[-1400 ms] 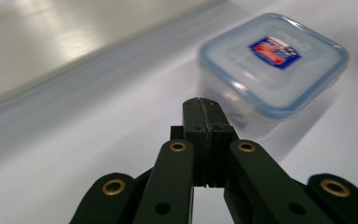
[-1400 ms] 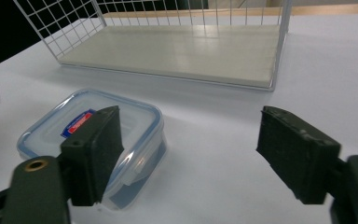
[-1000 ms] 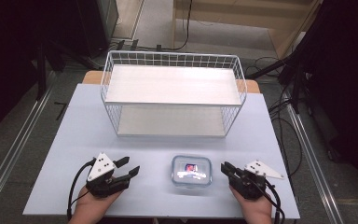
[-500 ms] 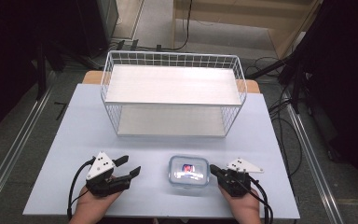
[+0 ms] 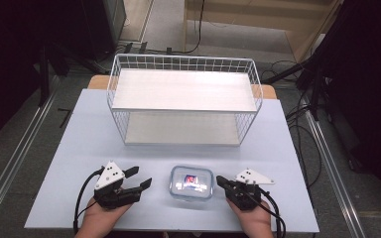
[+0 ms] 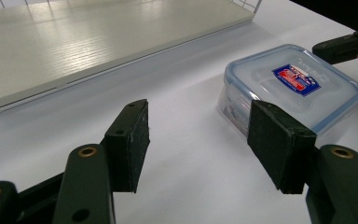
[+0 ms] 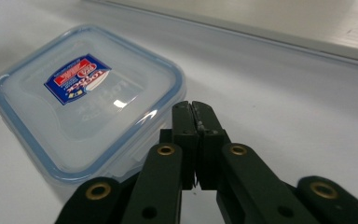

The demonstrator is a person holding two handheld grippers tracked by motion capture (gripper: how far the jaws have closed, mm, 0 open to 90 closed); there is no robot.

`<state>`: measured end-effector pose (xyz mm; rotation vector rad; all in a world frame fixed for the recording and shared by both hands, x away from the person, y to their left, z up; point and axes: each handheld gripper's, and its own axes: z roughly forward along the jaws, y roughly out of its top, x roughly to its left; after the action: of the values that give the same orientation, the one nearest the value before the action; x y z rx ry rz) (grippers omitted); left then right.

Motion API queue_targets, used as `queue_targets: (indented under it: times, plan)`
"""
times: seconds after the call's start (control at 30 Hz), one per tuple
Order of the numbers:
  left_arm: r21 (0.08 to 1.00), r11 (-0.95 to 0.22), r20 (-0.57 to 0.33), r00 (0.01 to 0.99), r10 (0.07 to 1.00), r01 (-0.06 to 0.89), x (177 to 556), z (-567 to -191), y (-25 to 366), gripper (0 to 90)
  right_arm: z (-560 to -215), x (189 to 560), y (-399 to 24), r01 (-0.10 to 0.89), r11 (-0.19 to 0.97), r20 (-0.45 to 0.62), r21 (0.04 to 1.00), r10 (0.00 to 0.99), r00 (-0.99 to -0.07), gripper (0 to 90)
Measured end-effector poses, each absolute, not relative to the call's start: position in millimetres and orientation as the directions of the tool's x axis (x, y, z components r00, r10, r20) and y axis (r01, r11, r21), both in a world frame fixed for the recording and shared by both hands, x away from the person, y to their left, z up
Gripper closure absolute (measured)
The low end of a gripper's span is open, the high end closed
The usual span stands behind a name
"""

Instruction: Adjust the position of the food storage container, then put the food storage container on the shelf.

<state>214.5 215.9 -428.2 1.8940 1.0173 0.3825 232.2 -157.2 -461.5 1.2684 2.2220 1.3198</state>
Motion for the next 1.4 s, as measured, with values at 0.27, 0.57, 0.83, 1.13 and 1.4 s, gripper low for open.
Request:
queue_targets:
  times: [0.27, 0.57, 0.83, 1.13, 1.4]
  plan:
    - [0.819, -0.209, -0.188, 0.595, 0.782, 0.534, 218, -430, 217, 31.7, -450, 226, -186, 0.573, 0.081, 0.314, 0.815, 0.771, -0.555, 69.9]
    - [0.794, -0.149, -0.297, 0.590, 0.751, 0.589, 224, -434, 213, 26.4, -447, 219, -198, 0.628, -0.020, 0.452, 0.778, 0.711, -0.539, 45.2]
    - [0.734, -0.124, -0.423, 0.593, 0.685, 0.667, 236, -443, 195, 23.2, -455, 225, -180, 0.680, -0.006, 0.499, 0.733, 0.685, -0.532, 30.1]
    - [0.676, -0.140, -0.490, 0.583, 0.648, 0.724, 247, -455, 179, 19.1, -464, 237, -160, 0.733, 0.006, 0.549, 0.680, 0.659, -0.514, 20.2]
    - [0.602, -0.109, -0.601, 0.539, 0.590, 0.791, 257, -464, 166, 22.7, -475, 238, -148, 0.773, 0.042, 0.576, 0.633, 0.642, -0.507, 22.7]
